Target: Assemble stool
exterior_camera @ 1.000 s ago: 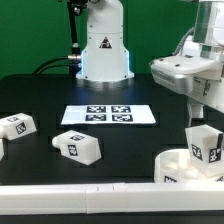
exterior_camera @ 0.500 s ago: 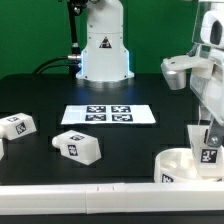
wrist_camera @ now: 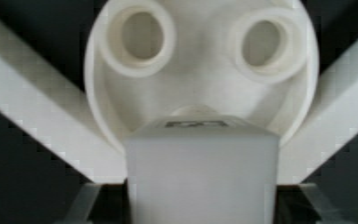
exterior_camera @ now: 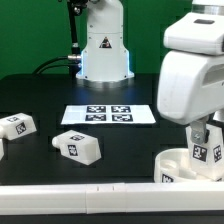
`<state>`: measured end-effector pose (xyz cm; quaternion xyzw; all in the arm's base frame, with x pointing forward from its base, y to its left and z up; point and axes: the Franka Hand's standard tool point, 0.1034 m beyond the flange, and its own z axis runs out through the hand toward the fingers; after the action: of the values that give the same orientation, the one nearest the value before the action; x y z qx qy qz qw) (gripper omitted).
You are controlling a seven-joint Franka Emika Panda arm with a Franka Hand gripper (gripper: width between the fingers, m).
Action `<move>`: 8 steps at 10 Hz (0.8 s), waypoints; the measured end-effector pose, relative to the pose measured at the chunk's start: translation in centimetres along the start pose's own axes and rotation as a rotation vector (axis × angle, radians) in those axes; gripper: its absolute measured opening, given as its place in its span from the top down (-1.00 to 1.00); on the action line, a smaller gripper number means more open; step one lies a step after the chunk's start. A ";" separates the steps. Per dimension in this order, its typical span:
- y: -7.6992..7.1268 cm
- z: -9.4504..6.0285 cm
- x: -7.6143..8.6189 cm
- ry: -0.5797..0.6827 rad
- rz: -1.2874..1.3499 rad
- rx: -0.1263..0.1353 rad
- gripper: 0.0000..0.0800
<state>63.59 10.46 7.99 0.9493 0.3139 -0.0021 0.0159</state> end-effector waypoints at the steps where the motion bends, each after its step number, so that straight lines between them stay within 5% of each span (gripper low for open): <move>1: 0.0 0.0 0.0 0.000 0.048 0.000 0.16; 3: -0.1 0.0 0.1 0.005 0.236 0.007 0.16; 5: -0.2 0.0 0.2 0.029 0.577 0.042 0.16; 6: -0.3 0.1 0.3 0.037 0.728 0.079 0.16; 8: -0.3 0.1 0.3 0.035 0.877 0.092 0.16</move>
Offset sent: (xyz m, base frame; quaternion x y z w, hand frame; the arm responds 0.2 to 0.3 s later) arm 0.0031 -0.0052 -0.0014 0.0101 0.0282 0.2509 0.9676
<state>63.64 10.90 7.84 0.9924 -0.1187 0.0068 -0.0325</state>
